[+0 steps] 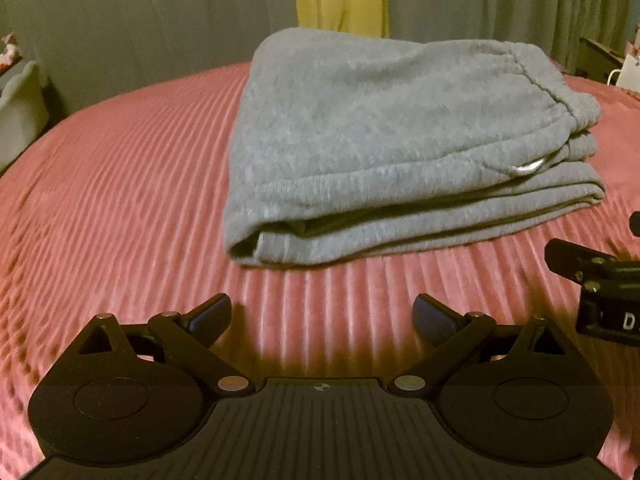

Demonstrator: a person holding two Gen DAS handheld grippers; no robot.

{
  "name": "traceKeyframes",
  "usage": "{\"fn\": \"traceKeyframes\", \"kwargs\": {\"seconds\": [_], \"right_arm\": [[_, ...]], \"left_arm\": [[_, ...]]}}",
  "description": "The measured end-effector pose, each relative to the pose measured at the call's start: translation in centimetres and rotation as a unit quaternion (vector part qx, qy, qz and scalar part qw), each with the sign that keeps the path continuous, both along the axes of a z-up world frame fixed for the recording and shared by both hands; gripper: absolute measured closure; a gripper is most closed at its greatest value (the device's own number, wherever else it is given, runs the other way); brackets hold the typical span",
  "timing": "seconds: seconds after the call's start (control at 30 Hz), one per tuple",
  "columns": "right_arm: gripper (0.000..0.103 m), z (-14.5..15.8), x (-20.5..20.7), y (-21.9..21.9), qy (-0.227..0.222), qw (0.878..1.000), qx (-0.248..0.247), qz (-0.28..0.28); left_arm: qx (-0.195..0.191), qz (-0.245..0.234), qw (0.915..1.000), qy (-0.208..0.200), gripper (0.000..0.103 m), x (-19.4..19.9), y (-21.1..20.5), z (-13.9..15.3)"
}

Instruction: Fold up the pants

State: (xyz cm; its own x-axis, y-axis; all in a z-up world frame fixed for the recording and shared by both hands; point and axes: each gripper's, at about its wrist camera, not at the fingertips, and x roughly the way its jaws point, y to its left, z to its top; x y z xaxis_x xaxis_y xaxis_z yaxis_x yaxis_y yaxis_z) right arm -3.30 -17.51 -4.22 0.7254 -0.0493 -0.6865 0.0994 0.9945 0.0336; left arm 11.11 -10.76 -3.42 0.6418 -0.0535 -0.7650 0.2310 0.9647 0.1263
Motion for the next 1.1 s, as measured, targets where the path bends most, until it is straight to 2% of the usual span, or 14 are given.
{"fn": "traceKeyframes", "kwargs": {"seconds": [0.13, 0.4, 0.57, 0.83, 1.1], "right_arm": [[0.004, -0.5, 0.7, -0.4, 0.002, 1.000, 0.011, -0.020], [0.004, -0.8, 1.1, -0.3, -0.003, 1.000, 0.012, -0.023], [0.004, -0.6, 0.9, 0.3, -0.012, 1.000, -0.003, -0.012], [0.004, -0.3, 0.2, -0.1, -0.019, 1.000, -0.003, -0.022], [0.004, -0.1, -0.2, 0.1, -0.031, 0.999, -0.023, -0.020]], "left_arm": [[-0.009, -0.005, 0.9999, -0.013, 0.003, -0.4, -0.2, -0.3], [-0.029, 0.006, 0.9993, 0.022, 0.003, 0.6, 0.2, -0.8], [-0.030, 0.012, 0.9994, 0.015, 0.003, 0.2, 0.5, -0.7], [-0.020, -0.022, 0.9995, 0.010, 0.003, -0.7, -0.7, -0.7], [-0.033, -0.002, 0.9995, 0.003, 0.003, -1.1, -0.2, -0.1]]}}
